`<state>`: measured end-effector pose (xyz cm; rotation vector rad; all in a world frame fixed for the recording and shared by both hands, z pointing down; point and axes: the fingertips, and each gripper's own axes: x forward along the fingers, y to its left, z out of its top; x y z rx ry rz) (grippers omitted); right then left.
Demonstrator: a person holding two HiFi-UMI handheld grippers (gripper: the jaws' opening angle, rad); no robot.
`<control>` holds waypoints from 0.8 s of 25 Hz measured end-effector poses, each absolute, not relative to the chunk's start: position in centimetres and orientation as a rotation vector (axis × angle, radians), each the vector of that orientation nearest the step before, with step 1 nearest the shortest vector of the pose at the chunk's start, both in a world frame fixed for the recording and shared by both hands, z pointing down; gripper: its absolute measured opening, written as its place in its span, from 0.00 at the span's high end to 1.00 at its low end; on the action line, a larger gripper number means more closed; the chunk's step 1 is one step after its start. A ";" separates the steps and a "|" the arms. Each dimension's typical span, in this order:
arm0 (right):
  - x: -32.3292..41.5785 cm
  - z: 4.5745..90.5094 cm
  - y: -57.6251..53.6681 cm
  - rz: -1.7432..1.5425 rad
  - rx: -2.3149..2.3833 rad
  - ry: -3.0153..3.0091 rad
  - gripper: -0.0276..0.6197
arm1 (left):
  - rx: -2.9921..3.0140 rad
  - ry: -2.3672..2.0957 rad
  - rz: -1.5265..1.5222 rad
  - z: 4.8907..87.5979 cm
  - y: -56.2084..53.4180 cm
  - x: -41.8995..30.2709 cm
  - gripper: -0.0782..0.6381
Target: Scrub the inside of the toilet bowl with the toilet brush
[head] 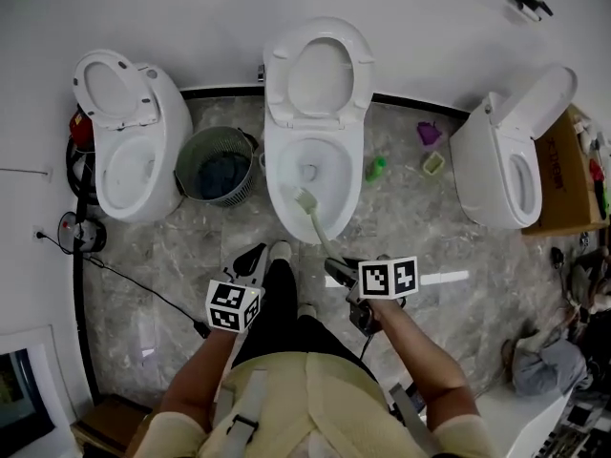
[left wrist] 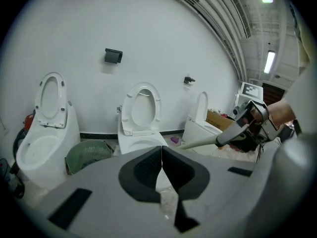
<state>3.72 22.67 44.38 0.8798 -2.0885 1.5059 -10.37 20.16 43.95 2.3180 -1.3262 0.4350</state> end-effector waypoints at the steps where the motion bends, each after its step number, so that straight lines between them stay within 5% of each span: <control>1: 3.7 45.1 21.7 1.513 0.891 -2.070 0.83 | 2.330 -1.314 0.450 44.5 19.0 -10.4 0.87; 20: 0.4 56.6 8.5 1.692 1.023 -1.786 0.83 | 2.374 -1.078 0.623 52.5 3.4 -12.2 0.87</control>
